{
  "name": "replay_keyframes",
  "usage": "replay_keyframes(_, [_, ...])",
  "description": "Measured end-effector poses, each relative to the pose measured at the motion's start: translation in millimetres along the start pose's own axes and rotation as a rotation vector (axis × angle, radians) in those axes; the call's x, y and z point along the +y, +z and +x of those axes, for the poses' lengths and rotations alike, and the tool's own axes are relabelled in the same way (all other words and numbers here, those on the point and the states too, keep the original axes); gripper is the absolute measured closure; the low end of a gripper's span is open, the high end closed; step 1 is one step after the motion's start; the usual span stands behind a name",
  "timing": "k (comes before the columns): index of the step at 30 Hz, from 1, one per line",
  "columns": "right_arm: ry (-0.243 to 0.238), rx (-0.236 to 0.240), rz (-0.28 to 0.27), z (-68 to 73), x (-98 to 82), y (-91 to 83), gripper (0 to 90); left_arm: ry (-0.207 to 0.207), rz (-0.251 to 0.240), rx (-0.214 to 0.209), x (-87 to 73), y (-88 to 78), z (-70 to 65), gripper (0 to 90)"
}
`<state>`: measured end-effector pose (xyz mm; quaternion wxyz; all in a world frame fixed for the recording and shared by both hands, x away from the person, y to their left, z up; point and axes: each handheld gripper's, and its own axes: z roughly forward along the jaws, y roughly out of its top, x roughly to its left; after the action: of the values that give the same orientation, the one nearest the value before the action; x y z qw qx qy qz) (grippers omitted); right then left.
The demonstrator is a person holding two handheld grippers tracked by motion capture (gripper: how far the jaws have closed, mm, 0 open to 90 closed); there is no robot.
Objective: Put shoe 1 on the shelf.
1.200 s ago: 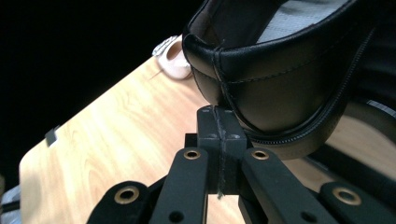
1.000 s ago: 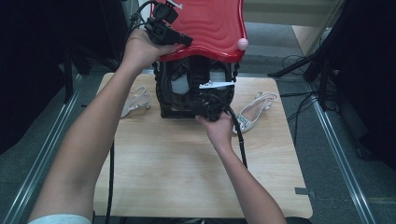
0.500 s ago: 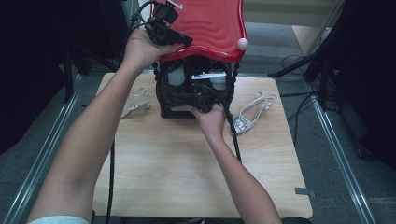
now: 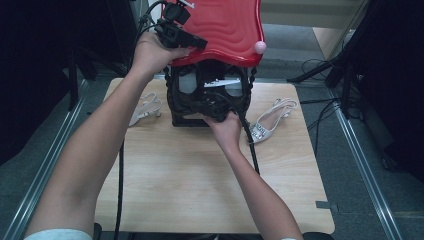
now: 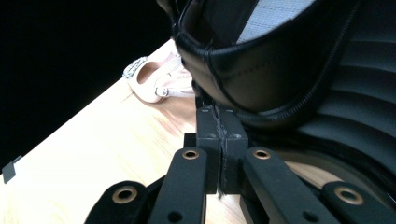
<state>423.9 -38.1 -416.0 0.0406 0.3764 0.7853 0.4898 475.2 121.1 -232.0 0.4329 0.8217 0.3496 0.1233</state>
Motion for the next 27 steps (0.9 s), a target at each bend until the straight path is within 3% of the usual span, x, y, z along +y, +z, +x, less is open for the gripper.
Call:
replay_keyframes(4, [-0.007,0.016,-0.013,0.0,-8.2,-14.2,88.0,-0.019,0.017,-0.039,-1.4,-8.4,1.1,67.6])
replay_keyframes(7, [-0.014,0.025,-0.018,0.2,-15.6,-24.6,85.5,0.005,0.013,-0.011,-7.4,-19.6,-4.2,58.9])
replay_keyframes(14, [-0.014,0.046,-0.025,-2.7,-33.5,-47.9,74.0,-0.002,0.008,-0.049,-28.9,-36.6,-11.6,48.7])
replay_keyframes(17, [-0.016,0.058,-0.035,-2.6,-39.0,-56.4,68.2,0.0,-0.02,-0.02,-40.7,-42.7,-15.7,42.9])
replay_keyframes(18, [-0.017,0.061,-0.032,-2.1,-40.4,-58.0,67.3,0.018,-0.031,-0.003,-44.6,-46.5,-15.8,41.6])
replay_keyframes(20, [-0.053,0.062,-0.033,0.2,-45.0,-61.8,64.4,0.006,-0.062,-0.01,-49.4,-52.1,-15.0,41.6])
replay_keyframes(22, [-0.082,0.058,-0.038,1.9,-48.9,-64.5,62.1,-0.012,-0.051,-0.03,-53.6,-57.0,-14.0,42.3])
replay_keyframes(27, [-0.1,0.059,-0.008,4.4,-59.1,-72.8,58.7,0.002,-0.032,-0.037,-66.3,-64.8,-18.2,42.2])
